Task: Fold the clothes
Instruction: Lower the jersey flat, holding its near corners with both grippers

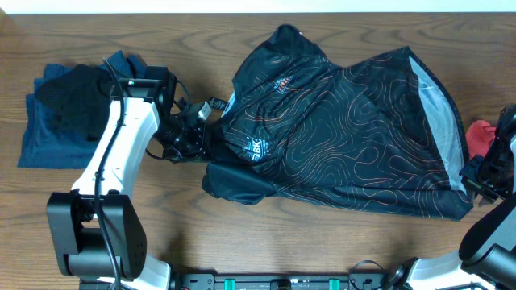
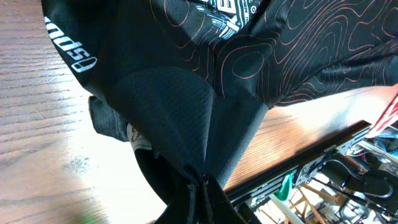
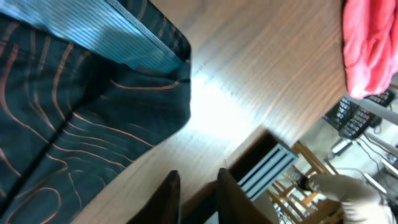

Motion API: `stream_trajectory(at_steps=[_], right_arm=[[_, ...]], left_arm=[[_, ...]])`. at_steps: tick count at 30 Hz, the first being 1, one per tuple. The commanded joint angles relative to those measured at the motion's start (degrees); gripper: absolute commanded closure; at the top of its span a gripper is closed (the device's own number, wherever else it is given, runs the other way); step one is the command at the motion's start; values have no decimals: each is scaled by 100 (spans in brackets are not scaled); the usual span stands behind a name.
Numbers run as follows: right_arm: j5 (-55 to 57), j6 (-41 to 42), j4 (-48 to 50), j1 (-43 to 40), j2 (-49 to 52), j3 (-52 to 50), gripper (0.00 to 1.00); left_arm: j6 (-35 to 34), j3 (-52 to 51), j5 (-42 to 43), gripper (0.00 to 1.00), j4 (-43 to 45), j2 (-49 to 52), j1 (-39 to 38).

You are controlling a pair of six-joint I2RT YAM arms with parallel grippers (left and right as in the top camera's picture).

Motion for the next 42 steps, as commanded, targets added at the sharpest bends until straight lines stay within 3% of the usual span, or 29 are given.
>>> stream_trajectory(at_steps=[1, 7, 12, 21, 28, 32, 42], right_arm=[[-107, 68, 98, -28, -13, -98, 77], [-107, 70, 608, -28, -13, -457, 72], [-190, 68, 1257, -28, -13, -850, 50], [-391, 70, 2052, -28, -13, -1338, 34], [-584, 70, 2496, -28, -13, -1561, 34], [-584, 70, 2549, -28, -13, -1574, 42], [-629, 72, 3012, -28, -13, -1574, 44]], left_arm=[[76, 4, -90, 94, -11, -13, 24], [76, 2, -87, 94, -7, -13, 24], [76, 2, -87, 94, 4, -13, 24], [76, 2, -85, 94, 7, -13, 24], [74, 2, -85, 94, 7, -13, 24], [76, 2, -85, 94, 7, -13, 24], [76, 2, -85, 94, 7, -13, 24]])
